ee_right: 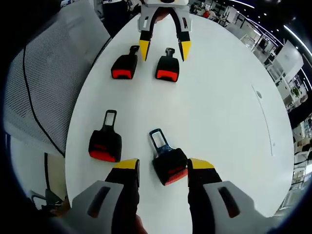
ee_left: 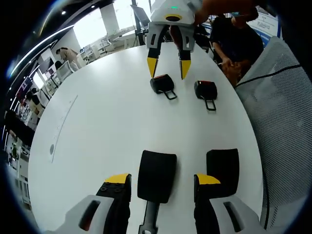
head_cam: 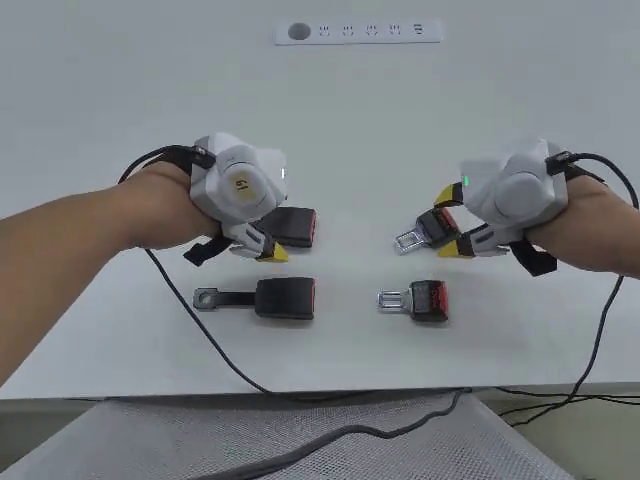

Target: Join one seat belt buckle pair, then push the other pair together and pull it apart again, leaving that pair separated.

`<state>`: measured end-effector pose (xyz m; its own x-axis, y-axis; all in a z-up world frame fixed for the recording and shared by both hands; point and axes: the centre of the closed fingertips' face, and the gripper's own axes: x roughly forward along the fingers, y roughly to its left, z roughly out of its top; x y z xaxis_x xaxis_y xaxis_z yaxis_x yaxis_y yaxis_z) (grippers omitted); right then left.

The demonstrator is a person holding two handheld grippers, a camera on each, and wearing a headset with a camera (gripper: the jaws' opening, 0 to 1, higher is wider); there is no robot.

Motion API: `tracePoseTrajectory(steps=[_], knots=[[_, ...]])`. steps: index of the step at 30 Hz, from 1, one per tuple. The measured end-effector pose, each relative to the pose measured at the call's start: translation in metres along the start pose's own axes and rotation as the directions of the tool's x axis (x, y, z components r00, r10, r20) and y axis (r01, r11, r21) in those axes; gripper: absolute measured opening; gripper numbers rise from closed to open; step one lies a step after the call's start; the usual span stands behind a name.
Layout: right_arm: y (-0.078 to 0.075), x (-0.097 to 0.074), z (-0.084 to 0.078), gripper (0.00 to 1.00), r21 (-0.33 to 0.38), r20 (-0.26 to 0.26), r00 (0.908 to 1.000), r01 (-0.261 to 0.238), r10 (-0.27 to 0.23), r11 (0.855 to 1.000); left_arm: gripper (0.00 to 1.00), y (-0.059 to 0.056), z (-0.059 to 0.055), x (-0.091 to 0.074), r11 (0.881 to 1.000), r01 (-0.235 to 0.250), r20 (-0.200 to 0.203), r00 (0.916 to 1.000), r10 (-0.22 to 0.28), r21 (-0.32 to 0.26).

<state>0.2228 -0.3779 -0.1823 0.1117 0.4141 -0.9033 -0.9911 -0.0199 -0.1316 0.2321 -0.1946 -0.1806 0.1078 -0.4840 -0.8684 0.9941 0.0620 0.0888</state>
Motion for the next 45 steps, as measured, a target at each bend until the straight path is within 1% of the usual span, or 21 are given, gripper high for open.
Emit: tracePoseTrajectory(steps=[1,2,5,7,9,12,14,17,18,21,24,27,29,31,35,37,39,43,45], knots=[[-0.001,0.001,-0.001,0.37,-0.01,-0.009,1.0,-0.003,0.003,1.0,0.52,-0.001,-0.001,0.001,1.0,0.005,-0.005,1.0,-0.005,-0.002],[-0.004,0.006,-0.007,0.37,-0.019,-0.021,0.9997,-0.009,0.009,1.0,0.52,-0.001,-0.001,0.002,1.0,0.008,-0.006,0.9999,-0.008,0.0],[-0.009,0.012,-0.009,0.37,-0.036,-0.029,0.9994,-0.02,0.019,0.999,0.51,0.002,-0.005,0.005,1.0,0.015,-0.011,0.9998,-0.015,-0.006],[-0.01,0.013,-0.009,0.35,-0.042,-0.032,0.999,-0.033,0.032,0.999,0.5,0.003,-0.007,0.007,1.0,0.02,-0.013,0.9997,-0.02,-0.006],[-0.012,0.019,-0.012,0.33,-0.05,-0.041,0.9984,-0.04,0.038,0.998,0.49,0.003,-0.009,0.008,1.0,0.027,-0.019,0.9995,-0.027,-0.004],[-0.012,0.018,-0.012,0.33,-0.048,-0.043,0.9982,-0.045,0.043,0.998,0.47,0.004,-0.012,0.01,0.999,0.035,-0.024,0.9991,-0.035,-0.002],[-0.011,0.019,-0.012,0.33,-0.043,-0.044,0.9983,-0.041,0.039,0.998,0.46,0.005,-0.014,0.012,0.999,0.036,-0.025,0.999,-0.037,-0.006],[-0.011,0.018,-0.011,0.33,-0.028,-0.043,0.9986,-0.032,0.031,0.999,0.42,0.002,-0.016,0.014,0.999,0.042,-0.032,0.9986,-0.042,-0.009],[-0.011,0.018,-0.011,0.33,0.014,-0.04,0.9989,-0.023,0.024,1.0,0.42,0.002,-0.017,0.015,0.999,0.038,-0.033,0.9987,-0.038,-0.002],[-0.013,0.019,-0.011,0.33,0.046,-0.044,0.9989,-0.014,0.016,0.999,0.41,0.004,-0.018,0.016,0.999,0.034,-0.038,0.9987,-0.034,0.004],[-0.012,0.023,-0.014,0.33,0.041,-0.055,0.9984,-0.012,0.015,0.999,0.37,0.009,-0.021,0.016,1.0,0.009,-0.047,0.9989,-0.01,-0.003],[-0.013,0.024,-0.016,0.32,0.036,-0.056,0.9984,-0.008,0.01,0.999,0.35,0.011,-0.023,0.017,1.0,-0.005,-0.053,0.9986,0.004,-0.012],[-0.014,0.026,-0.018,0.32,0.029,-0.054,0.9985,-0.004,0.006,1.0,0.34,0.012,-0.024,0.016,1.0,-0.005,-0.048,0.9989,0.004,-0.015],[-0.013,0.025,-0.017,0.32,0.026,-0.051,0.9987,-0.006,0.007,1.0,0.33,0.011,-0.023,0.016,1.0,-0.002,-0.041,0.9991,0.002,0.004],[-0.013,0.025,-0.016,0.32,0.024,-0.045,0.9989,-0.012,0.013,1.0,0.33,0.011,-0.023,0.016,1.0,0.0,-0.042,0.9991,-0.001,0.0],[-0.015,0.028,-0.019,0.32,0.031,-0.041,0.9991,-0.011,0.013,0.999,0.33,0.011,-0.023,0.016,1.0,-0.002,-0.044,0.999,0.002,-0.001],[-0.013,0.023,-0.014,0.32,0.035,-0.039,0.9992,-0.008,0.01,0.999,0.33,0.01,-0.023,0.016,1.0,-0.006,-0.046,0.9989,0.006,-0.004],[-0.016,0.027,-0.016,0.32,0.053,-0.039,0.9992,0.0,0.002,0.999,0.33,0.01,-0.022,0.015,1.0,-0.006,-0.045,0.999,0.005,-0.005],[-0.014,0.025,-0.011,0.32,0.071,-0.029,0.9996,0.0,0.002,0.997,0.33,0.01,-0.021,0.015,1.0,-0.005,-0.048,0.9988,0.005,-0.005]])
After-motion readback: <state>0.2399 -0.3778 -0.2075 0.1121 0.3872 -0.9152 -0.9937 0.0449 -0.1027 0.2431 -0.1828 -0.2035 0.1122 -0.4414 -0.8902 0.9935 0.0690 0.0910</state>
